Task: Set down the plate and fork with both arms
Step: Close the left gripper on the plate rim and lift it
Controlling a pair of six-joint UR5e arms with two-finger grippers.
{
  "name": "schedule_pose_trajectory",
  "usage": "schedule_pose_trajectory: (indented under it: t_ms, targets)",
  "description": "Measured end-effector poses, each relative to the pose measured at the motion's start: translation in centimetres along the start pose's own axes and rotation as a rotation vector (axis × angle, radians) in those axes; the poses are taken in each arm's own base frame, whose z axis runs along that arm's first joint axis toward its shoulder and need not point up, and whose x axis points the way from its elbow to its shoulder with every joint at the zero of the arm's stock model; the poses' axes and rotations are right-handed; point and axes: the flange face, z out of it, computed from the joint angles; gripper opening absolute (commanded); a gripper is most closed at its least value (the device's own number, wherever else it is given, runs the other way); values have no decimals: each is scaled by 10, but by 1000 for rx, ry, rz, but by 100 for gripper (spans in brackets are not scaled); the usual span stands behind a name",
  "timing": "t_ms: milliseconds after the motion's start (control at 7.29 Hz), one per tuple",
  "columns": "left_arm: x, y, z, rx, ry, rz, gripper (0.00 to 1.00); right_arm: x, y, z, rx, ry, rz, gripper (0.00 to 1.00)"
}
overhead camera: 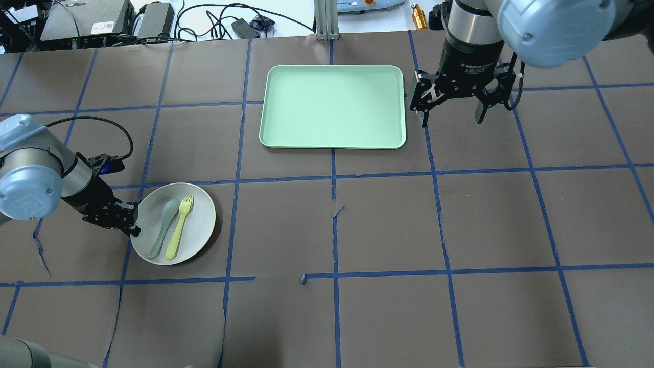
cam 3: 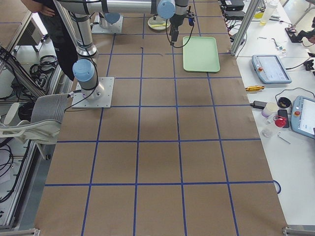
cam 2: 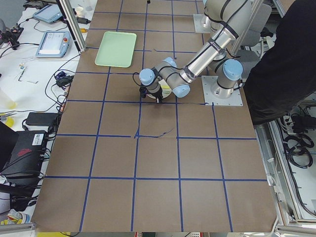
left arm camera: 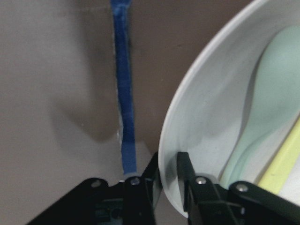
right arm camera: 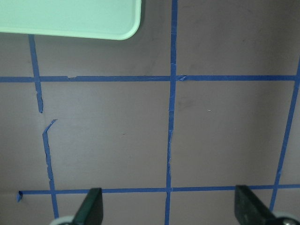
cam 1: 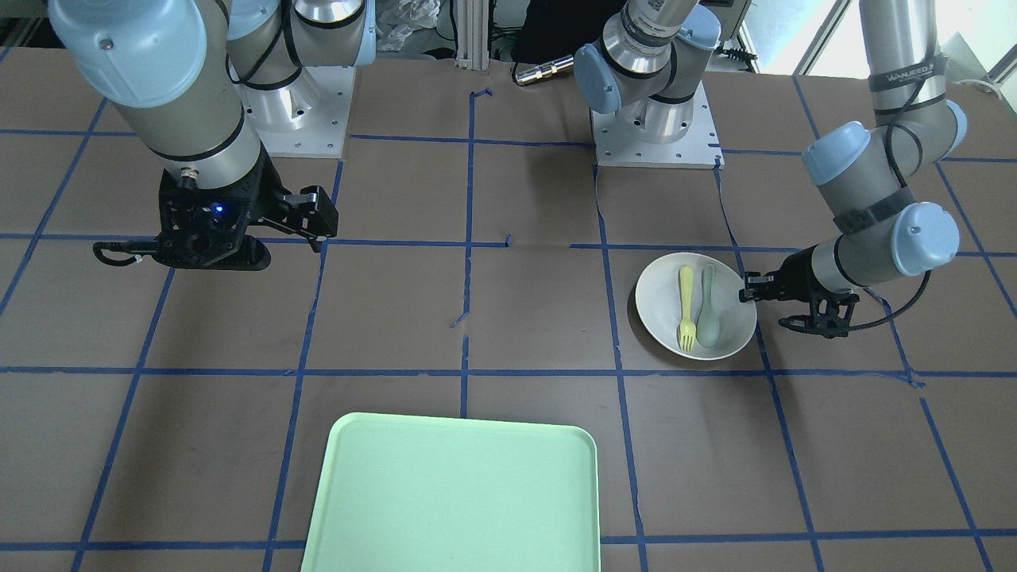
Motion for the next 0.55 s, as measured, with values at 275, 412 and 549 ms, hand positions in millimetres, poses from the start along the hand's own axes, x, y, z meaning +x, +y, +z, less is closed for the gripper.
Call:
schedule_pose_trajectory:
  t_ms: [275, 412, 549]
  targets:
    - [-1, -7, -24, 19, 21, 6, 0, 0, 0, 0, 2, 5, -3, 100]
    - [3, -10, -30, 37, 63, 2, 0, 1, 0, 0, 2, 6, -3, 100]
    - [9, -11, -32, 47, 121, -13, 0, 1, 0, 0, 2, 7, -3, 100]
